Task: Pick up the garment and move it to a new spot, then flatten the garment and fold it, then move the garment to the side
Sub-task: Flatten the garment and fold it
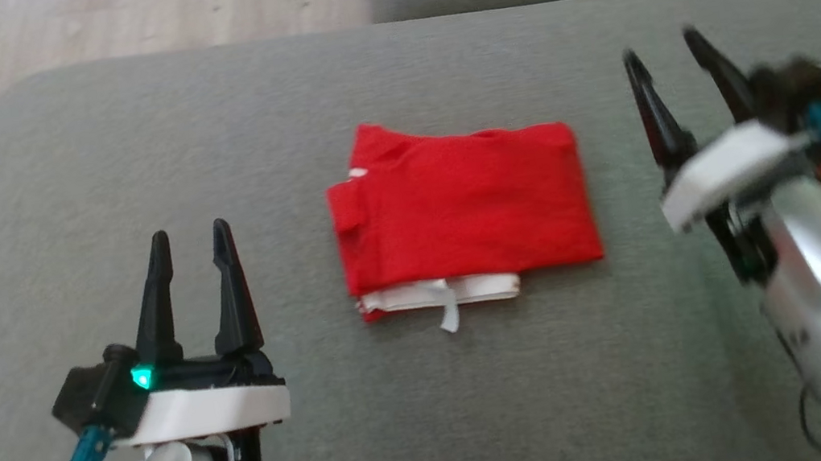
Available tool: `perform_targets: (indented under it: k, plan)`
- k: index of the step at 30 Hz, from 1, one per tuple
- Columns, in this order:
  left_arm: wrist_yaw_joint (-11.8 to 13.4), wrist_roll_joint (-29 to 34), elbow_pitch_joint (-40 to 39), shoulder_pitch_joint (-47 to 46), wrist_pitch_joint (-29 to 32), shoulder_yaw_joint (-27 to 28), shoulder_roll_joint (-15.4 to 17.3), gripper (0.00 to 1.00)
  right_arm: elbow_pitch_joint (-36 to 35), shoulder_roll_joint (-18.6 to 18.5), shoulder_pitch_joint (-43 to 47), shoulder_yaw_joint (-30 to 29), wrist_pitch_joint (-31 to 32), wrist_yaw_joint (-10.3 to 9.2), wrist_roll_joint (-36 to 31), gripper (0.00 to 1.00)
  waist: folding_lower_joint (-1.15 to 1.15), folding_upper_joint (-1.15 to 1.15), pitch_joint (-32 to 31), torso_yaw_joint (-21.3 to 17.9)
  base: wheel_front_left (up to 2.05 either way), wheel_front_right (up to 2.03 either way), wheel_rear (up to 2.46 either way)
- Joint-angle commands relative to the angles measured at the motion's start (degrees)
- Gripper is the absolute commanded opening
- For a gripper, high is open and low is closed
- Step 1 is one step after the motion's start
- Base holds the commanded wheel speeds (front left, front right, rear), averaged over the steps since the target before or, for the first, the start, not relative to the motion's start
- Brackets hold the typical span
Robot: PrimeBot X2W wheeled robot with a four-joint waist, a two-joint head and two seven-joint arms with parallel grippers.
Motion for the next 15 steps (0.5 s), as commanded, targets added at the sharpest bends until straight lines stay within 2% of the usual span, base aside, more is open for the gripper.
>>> perform_targets:
  k: [1,8,15]
  plan:
    - [-0.2,0.6,-2.1,-1.7,-0.3,2.1,0.3,1.00,-3.8,1.3,1.5,-1.2,-0.6,-0.04,-1.9,1.00,0.00,0.00,-0.4,-2.1,0.00,0.00,0.00]
    - [-0.2,3.1,-2.7,-0.6,-0.3,3.7,0.3,1.00,-18.2,5.6,14.2,-12.0,-0.6,-0.04,-11.2,1.00,0.00,0.00,-0.5,-5.6,0.00,0.00,0.00]
    - [0.1,2.8,-2.9,2.7,-0.3,5.2,0.3,1.00,-25.3,7.7,24.0,-15.2,-0.6,-0.04,-13.8,1.00,0.00,0.00,-1.5,-7.4,0.00,0.00,0.00]
